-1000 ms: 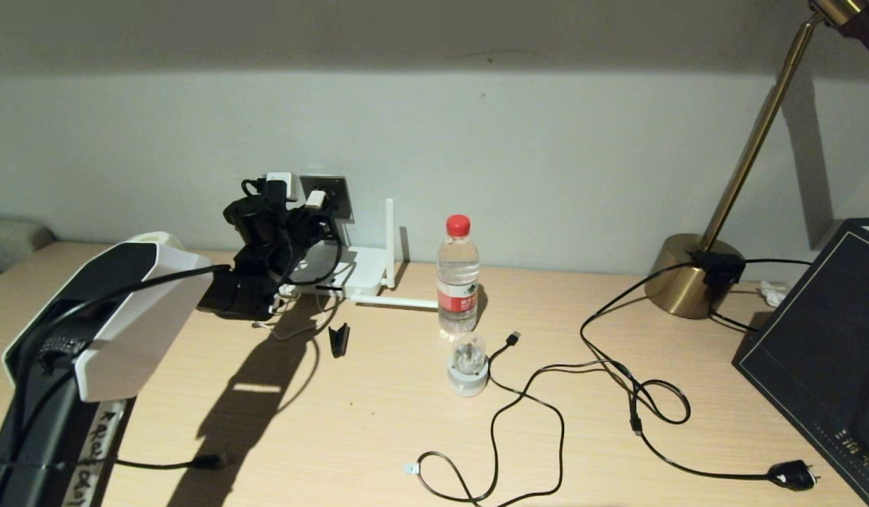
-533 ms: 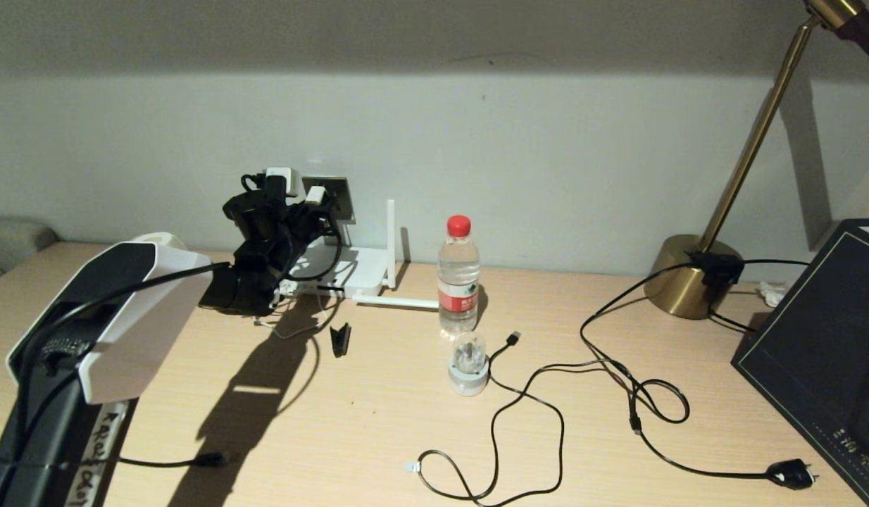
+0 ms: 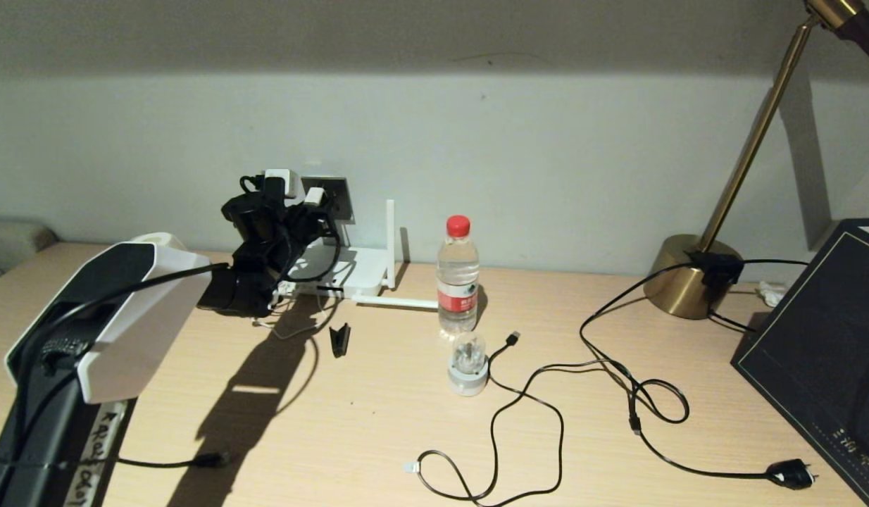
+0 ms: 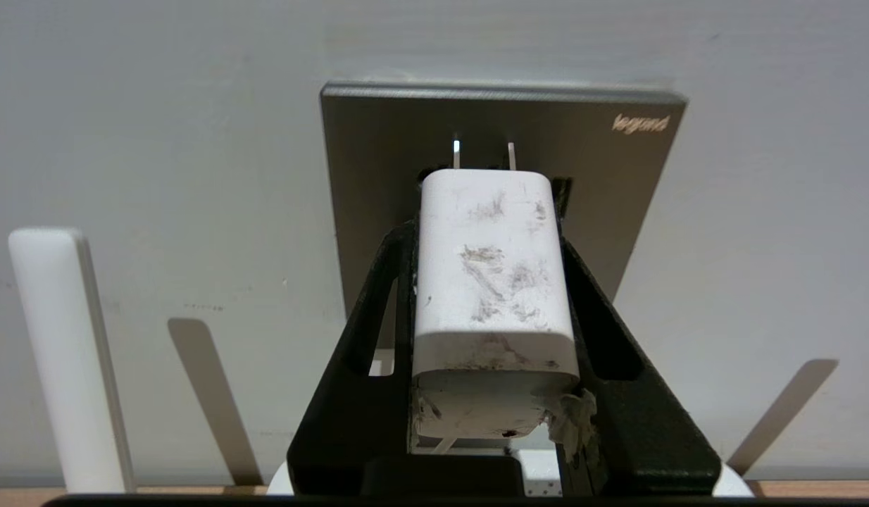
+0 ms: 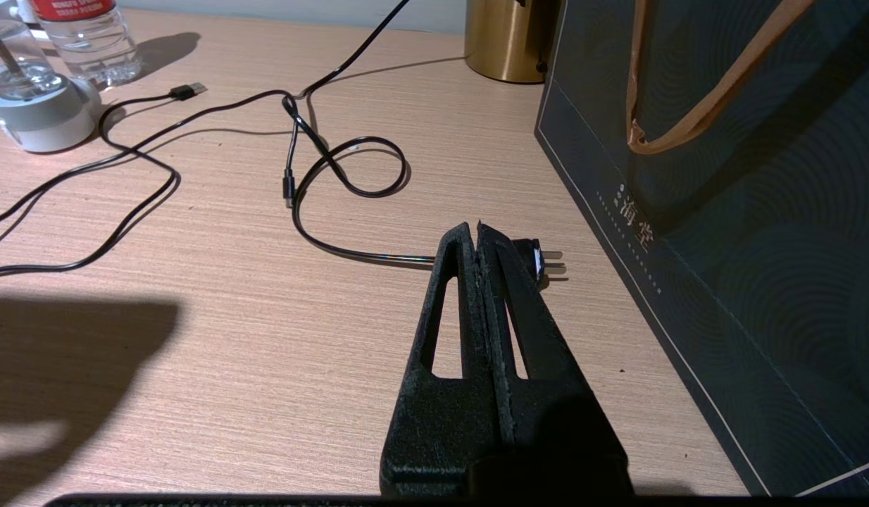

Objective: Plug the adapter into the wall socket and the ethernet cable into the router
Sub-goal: Plug plug into socket

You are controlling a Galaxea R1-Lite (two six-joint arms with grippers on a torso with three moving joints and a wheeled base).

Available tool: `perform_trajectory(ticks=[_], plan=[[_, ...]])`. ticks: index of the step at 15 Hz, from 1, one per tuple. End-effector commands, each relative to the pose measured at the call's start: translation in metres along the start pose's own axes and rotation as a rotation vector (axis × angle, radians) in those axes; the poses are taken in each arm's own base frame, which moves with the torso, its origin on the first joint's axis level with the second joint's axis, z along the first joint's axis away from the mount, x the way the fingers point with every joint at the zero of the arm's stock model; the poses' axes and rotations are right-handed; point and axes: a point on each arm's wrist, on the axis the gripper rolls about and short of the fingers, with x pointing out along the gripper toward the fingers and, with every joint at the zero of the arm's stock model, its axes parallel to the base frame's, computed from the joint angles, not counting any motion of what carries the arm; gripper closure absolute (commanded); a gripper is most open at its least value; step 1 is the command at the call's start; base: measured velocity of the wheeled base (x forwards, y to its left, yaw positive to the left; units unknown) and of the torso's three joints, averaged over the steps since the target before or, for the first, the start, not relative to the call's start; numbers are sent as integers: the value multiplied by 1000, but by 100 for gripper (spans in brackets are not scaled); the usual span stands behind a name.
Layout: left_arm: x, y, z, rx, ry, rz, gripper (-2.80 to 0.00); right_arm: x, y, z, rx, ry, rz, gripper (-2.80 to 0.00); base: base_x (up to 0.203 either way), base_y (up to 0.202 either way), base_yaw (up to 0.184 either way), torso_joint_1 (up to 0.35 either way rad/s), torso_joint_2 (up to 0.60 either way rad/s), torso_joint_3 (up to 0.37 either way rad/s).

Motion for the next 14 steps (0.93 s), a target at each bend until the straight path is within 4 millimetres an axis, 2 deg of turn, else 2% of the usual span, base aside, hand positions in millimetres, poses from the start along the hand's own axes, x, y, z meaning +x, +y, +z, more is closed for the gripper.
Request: perform_trajectory(ticks=[1, 14], plan=[[0, 0, 0, 1, 0, 0, 0, 0, 0, 0, -1, 1, 0, 0, 0, 0, 0, 0, 0, 0], [1, -2, -11, 0, 15, -3, 0, 0, 0, 0, -1, 1, 0, 0, 0, 0, 0, 0, 0, 0]])
